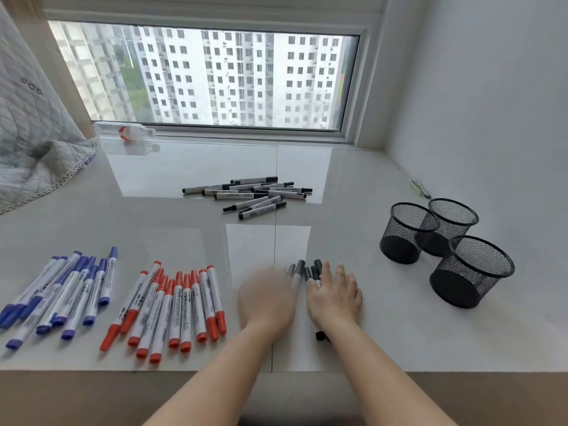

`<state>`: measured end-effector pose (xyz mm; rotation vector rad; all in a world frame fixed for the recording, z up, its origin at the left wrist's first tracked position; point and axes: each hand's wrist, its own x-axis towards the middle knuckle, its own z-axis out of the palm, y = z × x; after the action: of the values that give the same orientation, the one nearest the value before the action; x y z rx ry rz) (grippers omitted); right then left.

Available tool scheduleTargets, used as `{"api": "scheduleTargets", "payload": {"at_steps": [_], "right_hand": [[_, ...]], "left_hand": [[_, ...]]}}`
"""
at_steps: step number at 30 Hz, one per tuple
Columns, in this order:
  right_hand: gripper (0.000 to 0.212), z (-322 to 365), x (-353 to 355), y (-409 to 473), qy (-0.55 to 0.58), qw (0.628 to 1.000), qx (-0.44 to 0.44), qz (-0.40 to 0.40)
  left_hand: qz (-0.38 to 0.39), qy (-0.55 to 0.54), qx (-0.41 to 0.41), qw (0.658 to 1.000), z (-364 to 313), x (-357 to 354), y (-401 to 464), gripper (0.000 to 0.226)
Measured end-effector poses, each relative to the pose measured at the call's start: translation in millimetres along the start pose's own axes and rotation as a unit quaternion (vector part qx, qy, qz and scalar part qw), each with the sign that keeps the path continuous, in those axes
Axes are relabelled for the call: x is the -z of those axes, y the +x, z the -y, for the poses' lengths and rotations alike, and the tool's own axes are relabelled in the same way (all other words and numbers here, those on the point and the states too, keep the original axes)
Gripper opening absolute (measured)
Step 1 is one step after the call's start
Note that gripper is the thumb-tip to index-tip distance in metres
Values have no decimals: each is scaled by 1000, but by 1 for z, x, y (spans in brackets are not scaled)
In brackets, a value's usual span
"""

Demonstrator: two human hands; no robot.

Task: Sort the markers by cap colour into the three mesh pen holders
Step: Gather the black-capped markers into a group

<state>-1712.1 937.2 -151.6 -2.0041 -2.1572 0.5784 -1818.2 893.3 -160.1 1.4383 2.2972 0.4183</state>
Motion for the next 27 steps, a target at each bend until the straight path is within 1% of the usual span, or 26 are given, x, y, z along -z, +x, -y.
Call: {"api": "scheduleTargets", "payload": {"at_steps": [5, 8, 10, 11, 14, 16, 20, 22, 25, 27], "right_hand": [[60, 7, 2, 2, 52, 998, -21, 0], [62, 12, 9, 7, 88, 994, 34, -49], [58, 16, 18, 19, 89, 990, 68, -89], [55, 18, 24, 28, 88, 988, 72, -100], [50, 25, 38, 61, 81, 992, 58, -82], [49, 28, 42, 83, 71, 994, 49, -61], [49, 41, 47, 131, 7, 995, 75, -59], [50, 51, 48, 155, -19, 993, 95, -63], [49, 71, 46, 192, -48, 988, 127, -70], [45, 84, 43, 213, -25, 986, 143, -75]], "left_hand": [[34, -37, 22, 999, -8, 8, 1, 57], [51, -104, 17, 993, -5, 23, 8, 62], [54, -140, 2, 989, -1, 35, 14, 63], [49, -141, -5, 989, 2, 43, 18, 63], [8, -96, -10, 995, 17, 70, 42, 57], [-13, -64, 8, 998, 30, 90, 65, 48], [-40, -18, 35, 998, 51, 116, 119, 40], [-50, -6, 21, 998, 54, 119, 143, 40], [-68, 22, -27, 997, 46, 111, 171, 39], [-90, 45, -61, 993, 38, 102, 186, 36]]}}
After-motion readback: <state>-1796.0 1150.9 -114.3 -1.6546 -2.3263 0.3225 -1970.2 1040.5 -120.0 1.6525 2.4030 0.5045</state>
